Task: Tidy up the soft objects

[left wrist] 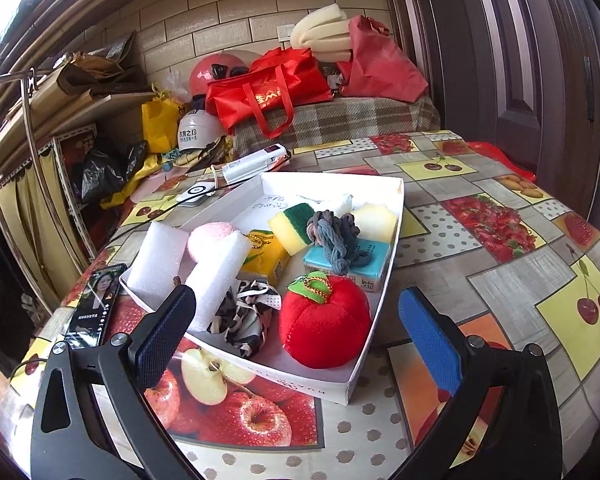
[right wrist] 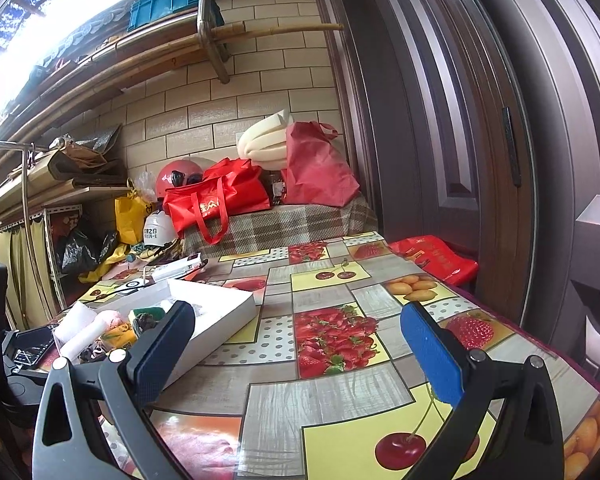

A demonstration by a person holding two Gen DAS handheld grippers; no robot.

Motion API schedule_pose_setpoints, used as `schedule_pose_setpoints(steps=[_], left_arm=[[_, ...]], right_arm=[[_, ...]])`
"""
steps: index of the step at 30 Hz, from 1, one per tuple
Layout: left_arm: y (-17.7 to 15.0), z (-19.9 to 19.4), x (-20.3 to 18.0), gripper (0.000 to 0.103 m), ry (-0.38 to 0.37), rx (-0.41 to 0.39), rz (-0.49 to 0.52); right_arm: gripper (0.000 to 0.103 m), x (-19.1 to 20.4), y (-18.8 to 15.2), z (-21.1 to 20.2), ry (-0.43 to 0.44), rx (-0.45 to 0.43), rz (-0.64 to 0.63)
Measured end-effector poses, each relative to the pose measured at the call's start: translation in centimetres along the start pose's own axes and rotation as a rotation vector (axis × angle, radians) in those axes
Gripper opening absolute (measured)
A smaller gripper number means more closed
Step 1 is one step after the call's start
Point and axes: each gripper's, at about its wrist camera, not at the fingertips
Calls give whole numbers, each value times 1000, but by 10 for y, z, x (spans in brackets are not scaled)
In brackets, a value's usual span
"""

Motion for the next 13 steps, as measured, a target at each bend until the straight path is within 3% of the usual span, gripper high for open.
schedule_pose_setpoints(steps=[13], left_arm=[[0, 0, -2, 103, -14, -6, -7]], right_arm=[[103, 0, 0, 0, 0, 0, 1]])
Point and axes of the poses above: each gripper's, at about its wrist camera, not at the fingertips, and z roughly the way its jaws point, x to its left, y to its top, and after that the axes turned 3 degrees about -z, right-handed
